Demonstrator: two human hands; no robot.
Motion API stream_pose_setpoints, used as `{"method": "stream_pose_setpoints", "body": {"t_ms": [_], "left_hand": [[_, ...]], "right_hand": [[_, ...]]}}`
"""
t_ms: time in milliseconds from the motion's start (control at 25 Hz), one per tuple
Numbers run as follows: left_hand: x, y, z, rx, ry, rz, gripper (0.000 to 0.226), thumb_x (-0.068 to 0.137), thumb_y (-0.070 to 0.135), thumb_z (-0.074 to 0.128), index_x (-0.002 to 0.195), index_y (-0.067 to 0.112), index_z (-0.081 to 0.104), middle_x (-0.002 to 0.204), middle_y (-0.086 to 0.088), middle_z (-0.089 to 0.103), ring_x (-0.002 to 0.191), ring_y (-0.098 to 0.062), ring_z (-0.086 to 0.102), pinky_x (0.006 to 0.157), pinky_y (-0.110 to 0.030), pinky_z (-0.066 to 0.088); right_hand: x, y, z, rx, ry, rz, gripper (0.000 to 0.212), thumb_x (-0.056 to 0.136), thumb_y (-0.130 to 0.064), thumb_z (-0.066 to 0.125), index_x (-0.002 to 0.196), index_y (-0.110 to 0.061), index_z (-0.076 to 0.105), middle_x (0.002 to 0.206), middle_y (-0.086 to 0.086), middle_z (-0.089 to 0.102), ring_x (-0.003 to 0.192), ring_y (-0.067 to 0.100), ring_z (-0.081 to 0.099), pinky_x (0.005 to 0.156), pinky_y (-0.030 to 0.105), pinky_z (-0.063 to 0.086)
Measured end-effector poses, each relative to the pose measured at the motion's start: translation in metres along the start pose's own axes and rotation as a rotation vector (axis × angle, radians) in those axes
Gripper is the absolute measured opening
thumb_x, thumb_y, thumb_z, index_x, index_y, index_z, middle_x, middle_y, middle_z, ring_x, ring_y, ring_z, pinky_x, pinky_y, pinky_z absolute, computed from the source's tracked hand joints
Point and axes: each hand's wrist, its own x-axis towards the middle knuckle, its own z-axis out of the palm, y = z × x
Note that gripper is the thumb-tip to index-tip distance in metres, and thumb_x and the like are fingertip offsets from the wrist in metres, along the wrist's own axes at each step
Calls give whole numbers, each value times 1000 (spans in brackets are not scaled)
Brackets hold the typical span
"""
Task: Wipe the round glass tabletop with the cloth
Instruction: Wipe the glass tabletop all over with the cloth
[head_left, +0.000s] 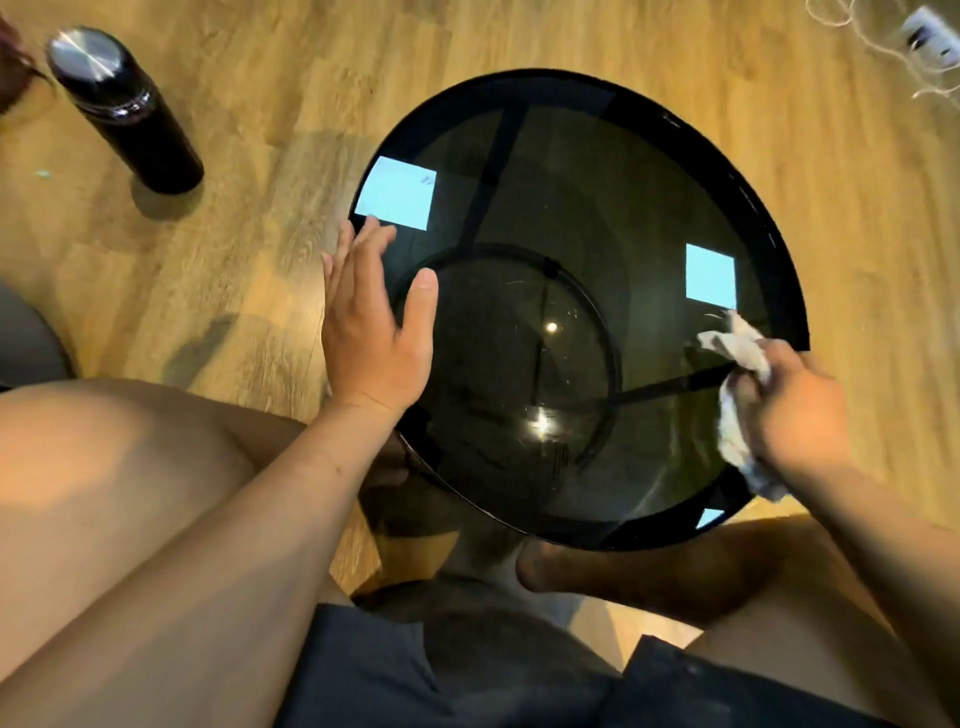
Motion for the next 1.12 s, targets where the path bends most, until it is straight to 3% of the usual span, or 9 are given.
{"method": "stream_pose_setpoints", "body": {"t_ms": [80,160,400,520,640,760,880,1000,1120], "left_hand": [[0,1,0,-3,4,16,58,96,46,36,141,11,46,157,-7,38,151,-16,16,116,-11,-2],[0,-1,1,-8,18,16,57,96,45,37,142,11,45,157,-8,38,147,-8,15,116,-10,0],[0,4,-5,-116,26,-39,60,95,44,35,143,9,43,156,-11,40,148,-21,27,120,-31,23],[0,3,-4,-89,12,-94,55,97,41,38,144,13,42,157,-8,37,149,-23,26,116,-15,16],[0,1,-1,-41,-3,-68,58,96,46,37,145,16,40,159,-4,34,151,-16,17,109,-1,3],[1,0,0,-61,14,-57,61,95,46,37,145,12,41,159,-7,34,151,-20,20,115,-10,8],[3,1,-1,-65,26,-48,62,95,46,38,145,10,41,158,-9,36,150,-23,25,119,-23,16],[3,1,0,-75,31,-51,63,95,46,36,146,9,40,158,-10,36,149,-24,27,120,-28,19],[1,2,-3,-129,67,-64,63,96,44,31,146,7,39,155,-13,39,145,-26,34,119,-37,27]], "right_hand": [[29,25,-11,-12,11,252,32,88,-22,44,118,-13,55,107,29,62,102,45,58,84,43,45],[31,-16,-7,3,60,258,41,92,-20,46,132,-17,50,123,25,58,110,43,56,93,45,45],[-41,-260,37,97,-38,-407,33,96,-31,49,127,-19,50,96,10,53,77,30,61,61,34,43],[-36,-252,30,265,-62,-603,26,93,-26,55,118,-23,56,90,5,50,68,22,54,56,33,45],[6,-129,15,61,13,-392,30,89,-27,53,118,-31,52,98,5,52,78,28,55,65,33,39],[53,-10,-17,-48,-7,53,27,87,-16,50,114,-20,52,102,26,60,94,45,58,79,47,48],[72,-15,-23,-58,22,210,36,84,-17,43,118,-24,53,106,28,63,97,46,61,83,48,50],[64,-125,8,-26,138,-1,37,84,-23,49,120,-21,58,108,21,64,96,43,62,81,45,50],[12,-267,34,113,-1,-400,26,92,-29,49,115,-20,57,104,13,60,85,38,63,68,39,45]]}}
